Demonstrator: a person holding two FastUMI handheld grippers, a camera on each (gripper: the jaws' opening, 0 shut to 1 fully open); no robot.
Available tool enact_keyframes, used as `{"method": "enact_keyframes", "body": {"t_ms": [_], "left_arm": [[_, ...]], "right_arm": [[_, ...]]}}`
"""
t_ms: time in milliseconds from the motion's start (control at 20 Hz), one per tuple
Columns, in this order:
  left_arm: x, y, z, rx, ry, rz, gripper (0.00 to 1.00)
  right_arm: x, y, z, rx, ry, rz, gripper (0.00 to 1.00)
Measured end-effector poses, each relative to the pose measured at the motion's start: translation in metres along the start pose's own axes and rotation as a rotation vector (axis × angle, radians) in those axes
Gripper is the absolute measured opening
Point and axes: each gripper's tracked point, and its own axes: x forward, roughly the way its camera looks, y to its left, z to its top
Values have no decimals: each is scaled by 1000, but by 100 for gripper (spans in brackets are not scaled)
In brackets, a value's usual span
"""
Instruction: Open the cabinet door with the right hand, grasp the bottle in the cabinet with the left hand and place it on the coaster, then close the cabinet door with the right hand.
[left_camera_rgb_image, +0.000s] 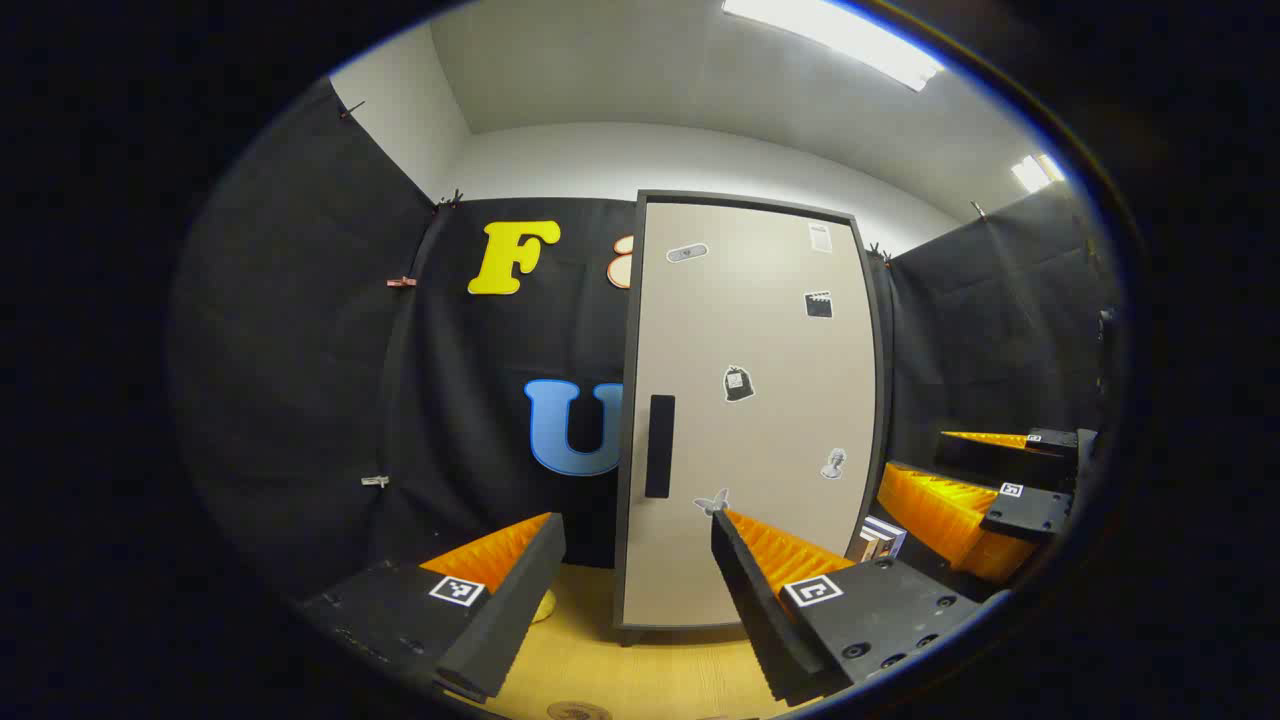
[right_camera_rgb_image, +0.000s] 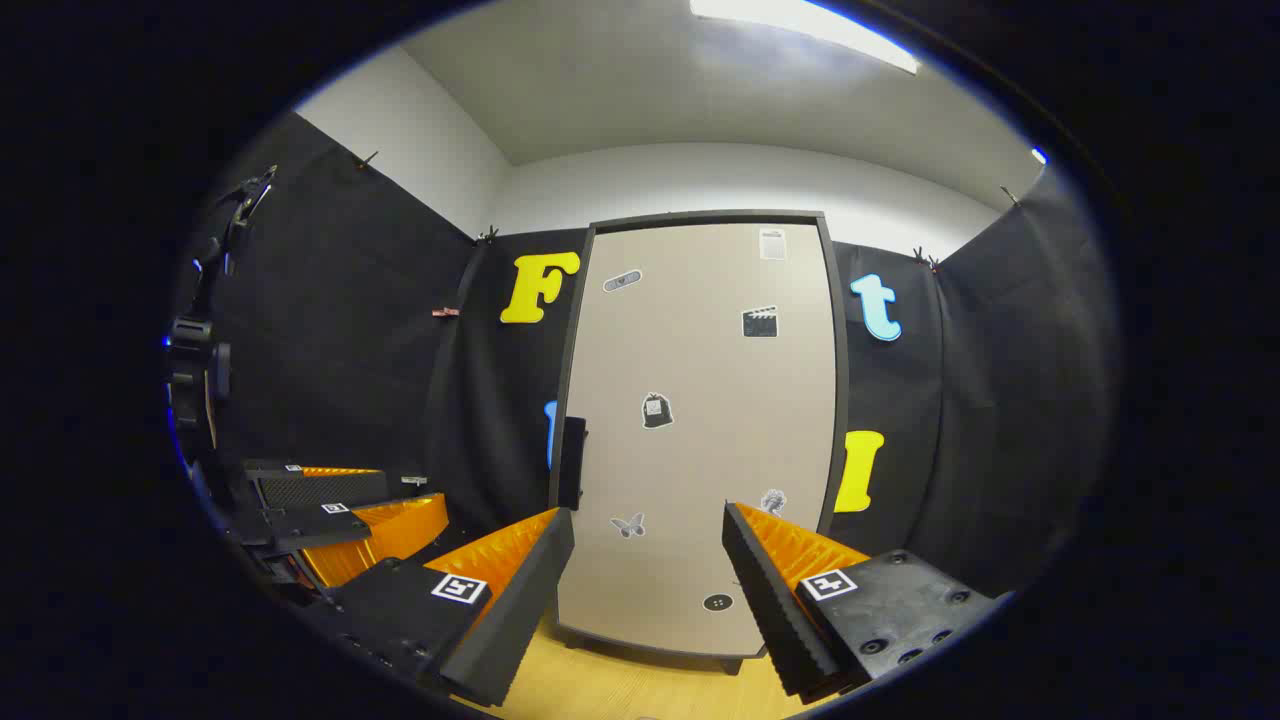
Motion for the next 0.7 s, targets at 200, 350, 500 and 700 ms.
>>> {"method": "enact_keyframes", "body": {"t_ms": [200, 350, 500, 700], "left_arm": [[-1, -2, 4, -5, -10, -3, 93], [1, -7, 4, 8, -9, -9, 93], [3, -14, 3, -17, 0, -18, 93], [3, -10, -1, -15, 4, -3, 93]], "right_arm": [[-1, -1, -2, -9, 5, 8, 98], [-4, 5, -3, 46, 9, 54, 98], [-3, -2, -6, 41, 25, 51, 98], [2, 0, -16, 31, 55, 80, 98]]}}
